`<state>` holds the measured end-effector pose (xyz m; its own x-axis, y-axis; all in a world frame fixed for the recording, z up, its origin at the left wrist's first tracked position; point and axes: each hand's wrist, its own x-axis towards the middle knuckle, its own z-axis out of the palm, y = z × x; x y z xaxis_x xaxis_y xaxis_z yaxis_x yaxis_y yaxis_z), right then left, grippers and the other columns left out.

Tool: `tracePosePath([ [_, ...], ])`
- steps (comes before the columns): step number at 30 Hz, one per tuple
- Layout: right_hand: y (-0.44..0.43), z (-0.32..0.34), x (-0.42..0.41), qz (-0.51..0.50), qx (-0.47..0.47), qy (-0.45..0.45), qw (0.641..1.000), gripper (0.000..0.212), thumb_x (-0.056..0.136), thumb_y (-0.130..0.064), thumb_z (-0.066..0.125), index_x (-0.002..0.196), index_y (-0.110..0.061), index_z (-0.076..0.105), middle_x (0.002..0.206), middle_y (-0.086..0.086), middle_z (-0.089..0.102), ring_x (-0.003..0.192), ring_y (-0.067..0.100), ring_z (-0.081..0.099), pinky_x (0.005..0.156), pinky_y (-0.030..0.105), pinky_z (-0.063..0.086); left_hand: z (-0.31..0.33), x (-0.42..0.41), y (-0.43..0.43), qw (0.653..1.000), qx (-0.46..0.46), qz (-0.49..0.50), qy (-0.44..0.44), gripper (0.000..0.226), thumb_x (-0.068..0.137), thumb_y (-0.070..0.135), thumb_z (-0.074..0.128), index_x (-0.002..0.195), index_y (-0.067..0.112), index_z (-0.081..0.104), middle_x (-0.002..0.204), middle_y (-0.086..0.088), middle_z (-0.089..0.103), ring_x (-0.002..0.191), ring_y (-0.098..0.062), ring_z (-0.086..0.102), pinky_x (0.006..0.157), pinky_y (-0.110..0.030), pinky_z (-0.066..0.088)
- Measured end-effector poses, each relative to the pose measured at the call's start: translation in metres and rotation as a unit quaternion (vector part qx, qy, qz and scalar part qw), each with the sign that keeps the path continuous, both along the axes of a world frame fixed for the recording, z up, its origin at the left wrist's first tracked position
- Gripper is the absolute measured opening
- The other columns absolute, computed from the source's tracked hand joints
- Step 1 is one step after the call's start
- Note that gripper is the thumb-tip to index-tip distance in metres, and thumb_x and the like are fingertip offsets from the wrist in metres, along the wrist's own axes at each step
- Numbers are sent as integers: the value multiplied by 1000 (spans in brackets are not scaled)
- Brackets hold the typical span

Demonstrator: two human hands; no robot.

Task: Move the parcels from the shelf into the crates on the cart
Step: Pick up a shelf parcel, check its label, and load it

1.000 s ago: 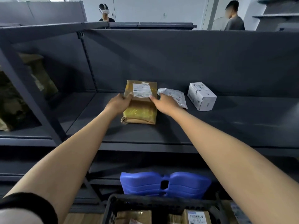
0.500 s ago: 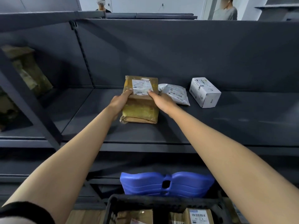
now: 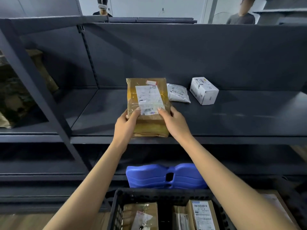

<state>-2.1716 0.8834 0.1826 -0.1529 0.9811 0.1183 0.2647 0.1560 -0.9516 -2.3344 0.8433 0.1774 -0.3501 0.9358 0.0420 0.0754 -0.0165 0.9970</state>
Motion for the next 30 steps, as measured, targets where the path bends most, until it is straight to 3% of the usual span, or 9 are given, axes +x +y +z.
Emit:
tracePosePath([
  [2, -23, -4, 7, -4, 14, 12, 1000, 30, 90, -51, 52, 120, -47, 55, 91, -43, 61, 94, -17, 57, 77, 9, 41, -1, 5, -22, 1000, 21, -19, 2, 41, 79, 56, 59, 111, 31, 68, 99, 12, 75, 91, -8, 70, 76, -27, 54],
  [5, -60, -9, 17, 2, 37, 46, 998, 41, 91, -50, 53, 132, -46, 48, 96, -45, 61, 94, -23, 55, 73, -2, 40, -3, 15, -57, 998, 52, -35, 20, 42, 79, 57, 57, 112, 32, 67, 94, 12, 74, 80, -4, 69, 67, -28, 52],
  [8, -96, -14, 28, 1, 49, 61, 997, 39, 93, -47, 53, 129, -55, 42, 99, -45, 61, 96, -23, 55, 73, -6, 37, -8, 29, -91, 997, 73, -26, 17, 41, 84, 52, 58, 118, 31, 65, 100, 13, 74, 91, -3, 70, 78, -30, 55],
  [13, -149, -28, 59, 13, 44, 83, 995, 57, 94, -42, 55, 147, -37, 34, 119, -26, 64, 109, -9, 58, 90, 9, 45, -19, 63, -147, 995, 89, -33, -12, 48, 84, 51, 62, 123, 24, 63, 104, 9, 74, 96, -8, 70, 76, -19, 56],
  [15, -169, -32, 76, 22, 40, 93, 995, 56, 95, -39, 55, 147, -36, 34, 127, -21, 61, 116, -6, 56, 101, 20, 44, -23, 80, -168, 996, 85, -32, -14, 57, 79, 56, 60, 126, 24, 62, 107, 7, 74, 98, -8, 69, 80, -23, 55],
  [20, -216, -43, 130, 39, 18, 94, 995, 63, 94, -42, 54, 151, -31, 28, 145, -15, 47, 133, 2, 43, 114, 36, 35, -38, 139, -218, 997, 74, -7, -27, 51, 83, 53, 62, 128, 28, 60, 107, 8, 73, 100, -9, 69, 89, -33, 55],
  [24, -252, -48, 177, 49, 1, 74, 996, 70, 88, -52, 53, 150, -34, 28, 146, -18, 44, 134, 0, 40, 115, 37, 33, -50, 190, -256, 995, 70, 20, -65, 50, 79, 49, 62, 122, 23, 64, 106, 2, 74, 102, -19, 69, 93, -43, 52],
  [28, -286, -54, 217, 48, -5, 57, 997, 73, 83, -57, 53, 149, -36, 29, 142, -23, 48, 130, -5, 44, 113, 35, 36, -59, 233, -290, 993, 82, 44, -79, 57, 74, 54, 64, 122, 22, 65, 108, 4, 73, 103, -13, 68, 80, -20, 54],
  [30, -302, -57, 233, 44, -6, 55, 997, 74, 81, -60, 53, 148, -39, 30, 141, -25, 47, 131, -5, 42, 114, 37, 35, -63, 249, -304, 993, 83, 41, -79, 56, 75, 55, 63, 122, 25, 65, 109, 5, 73, 102, -9, 68, 77, -15, 53],
])
